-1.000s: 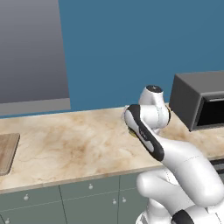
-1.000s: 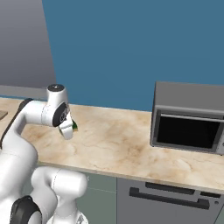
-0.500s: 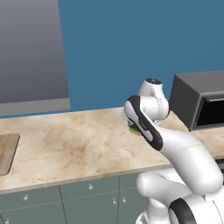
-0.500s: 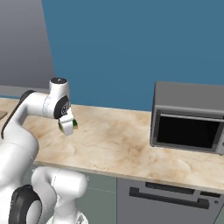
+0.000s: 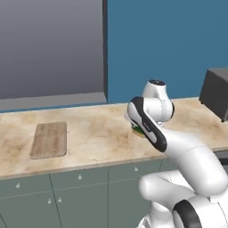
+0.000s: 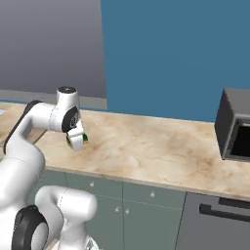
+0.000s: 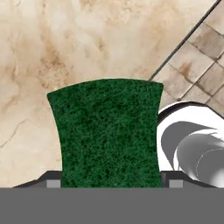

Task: Pick up the sponge from the counter and clean the cutting board by briefly scrubbing or pressing down on the cutting board. Once finished, release the sponge.

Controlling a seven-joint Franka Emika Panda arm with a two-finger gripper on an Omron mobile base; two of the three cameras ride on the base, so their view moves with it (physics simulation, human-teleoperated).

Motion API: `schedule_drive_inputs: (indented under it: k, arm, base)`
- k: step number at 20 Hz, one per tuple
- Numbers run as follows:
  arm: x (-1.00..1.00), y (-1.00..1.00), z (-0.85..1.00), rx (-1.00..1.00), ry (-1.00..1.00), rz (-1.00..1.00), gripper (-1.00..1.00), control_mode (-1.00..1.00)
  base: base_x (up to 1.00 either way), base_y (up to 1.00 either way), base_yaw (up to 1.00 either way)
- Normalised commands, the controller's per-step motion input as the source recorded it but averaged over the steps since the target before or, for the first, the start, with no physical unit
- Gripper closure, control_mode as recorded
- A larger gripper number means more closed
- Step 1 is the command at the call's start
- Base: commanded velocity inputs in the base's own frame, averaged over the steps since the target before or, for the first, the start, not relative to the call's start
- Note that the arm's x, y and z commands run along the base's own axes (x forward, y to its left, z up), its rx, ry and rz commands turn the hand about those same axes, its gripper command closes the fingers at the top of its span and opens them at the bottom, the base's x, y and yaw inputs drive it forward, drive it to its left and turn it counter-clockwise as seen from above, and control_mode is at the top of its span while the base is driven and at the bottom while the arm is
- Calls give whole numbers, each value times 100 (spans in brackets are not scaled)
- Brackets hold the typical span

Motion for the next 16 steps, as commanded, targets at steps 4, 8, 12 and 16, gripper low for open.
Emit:
schedule_drive_inputs:
  k: [4,8,12,16]
  arm:
    - [0,0,0,0,0,0,100,100]
    - [0,0,0,0,0,0,100,100]
    - [0,0,0,0,0,0,100,100]
    - [0,0,0,0,0,0,100,100]
  base:
    - [-42,100,12]
    - [-3,100,12]
    - [15,83,5]
    - [42,35,0]
